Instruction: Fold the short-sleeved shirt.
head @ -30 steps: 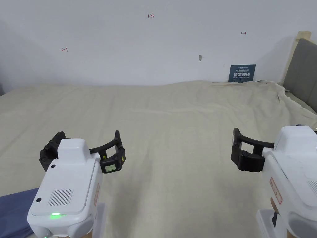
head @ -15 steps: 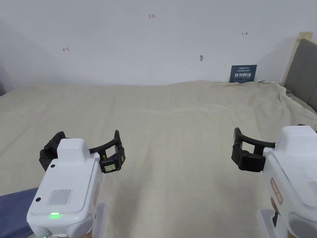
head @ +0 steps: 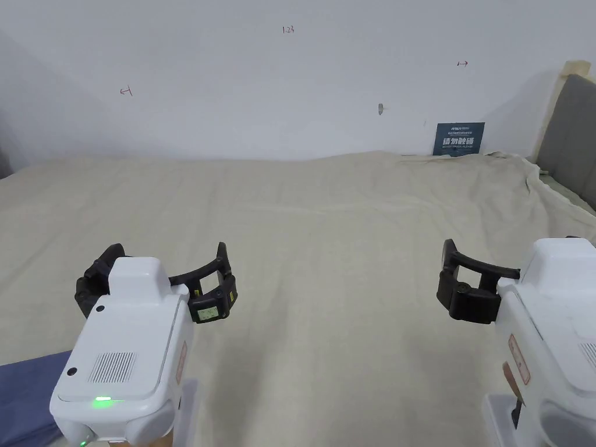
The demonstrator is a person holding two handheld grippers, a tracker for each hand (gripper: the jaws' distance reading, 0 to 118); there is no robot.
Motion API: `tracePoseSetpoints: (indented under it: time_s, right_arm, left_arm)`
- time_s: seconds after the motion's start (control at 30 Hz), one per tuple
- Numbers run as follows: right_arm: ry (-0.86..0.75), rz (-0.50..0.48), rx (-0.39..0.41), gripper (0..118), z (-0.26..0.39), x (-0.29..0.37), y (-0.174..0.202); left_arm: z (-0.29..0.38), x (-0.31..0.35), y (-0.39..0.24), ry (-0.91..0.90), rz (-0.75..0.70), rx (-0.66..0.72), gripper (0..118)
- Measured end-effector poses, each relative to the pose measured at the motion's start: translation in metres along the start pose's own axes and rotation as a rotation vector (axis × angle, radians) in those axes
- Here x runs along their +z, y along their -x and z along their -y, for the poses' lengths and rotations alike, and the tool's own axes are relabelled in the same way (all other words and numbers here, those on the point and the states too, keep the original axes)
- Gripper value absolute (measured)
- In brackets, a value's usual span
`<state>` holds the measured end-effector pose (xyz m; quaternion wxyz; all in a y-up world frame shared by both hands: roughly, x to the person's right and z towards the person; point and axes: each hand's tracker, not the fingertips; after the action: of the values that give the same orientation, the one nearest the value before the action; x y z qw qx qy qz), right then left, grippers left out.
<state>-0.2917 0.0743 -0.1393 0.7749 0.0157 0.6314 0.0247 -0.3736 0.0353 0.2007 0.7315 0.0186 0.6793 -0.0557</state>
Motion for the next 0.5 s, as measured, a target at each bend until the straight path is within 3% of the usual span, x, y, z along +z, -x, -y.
tracePoseSetpoints:
  time_s: [0.17,0.3,0.4,0.5]
  right_arm:
    - [0.11,0.019,-0.085,118,-0.012,-0.004,0.005]
    - [0.364,0.052,-0.219,118,-0.028,-0.017,0.002]
    - [0.573,0.127,-0.251,117,-0.034,-0.031,0.0]
    - [0.637,0.102,-0.241,117,-0.033,-0.04,-0.002]
  left_arm:
    - [-0.001,0.001,0.001,-0.002,0.003,0.003,118]
    - [-0.002,0.0,0.003,-0.003,0.007,0.012,118]
    - [-0.004,0.0,0.004,-0.007,0.005,0.017,118]
    - [-0.005,0.0,0.005,-0.009,0.004,0.017,118]
